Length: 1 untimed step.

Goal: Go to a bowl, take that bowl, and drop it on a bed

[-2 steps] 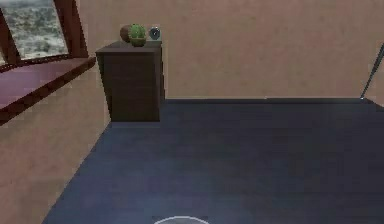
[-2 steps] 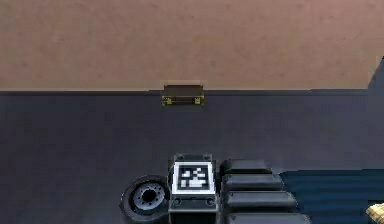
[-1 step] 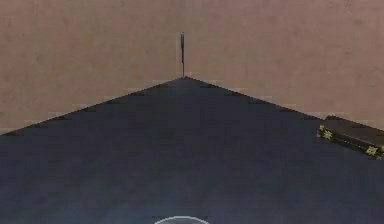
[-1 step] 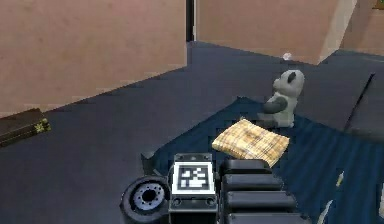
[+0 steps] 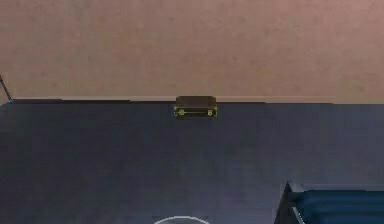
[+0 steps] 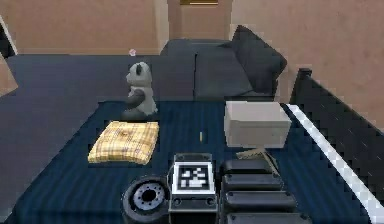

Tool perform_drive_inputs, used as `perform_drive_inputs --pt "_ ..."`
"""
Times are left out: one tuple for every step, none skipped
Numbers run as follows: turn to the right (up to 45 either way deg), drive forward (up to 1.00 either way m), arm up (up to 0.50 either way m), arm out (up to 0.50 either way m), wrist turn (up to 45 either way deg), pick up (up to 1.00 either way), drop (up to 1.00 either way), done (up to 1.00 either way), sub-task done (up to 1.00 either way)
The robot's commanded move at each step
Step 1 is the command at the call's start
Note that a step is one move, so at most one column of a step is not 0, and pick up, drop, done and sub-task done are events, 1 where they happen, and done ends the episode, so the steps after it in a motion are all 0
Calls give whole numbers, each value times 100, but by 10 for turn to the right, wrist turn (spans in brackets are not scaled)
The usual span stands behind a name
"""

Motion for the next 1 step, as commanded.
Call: perform_drive_inputs --pt "-450 0 0 0 0 0 0 0 0"
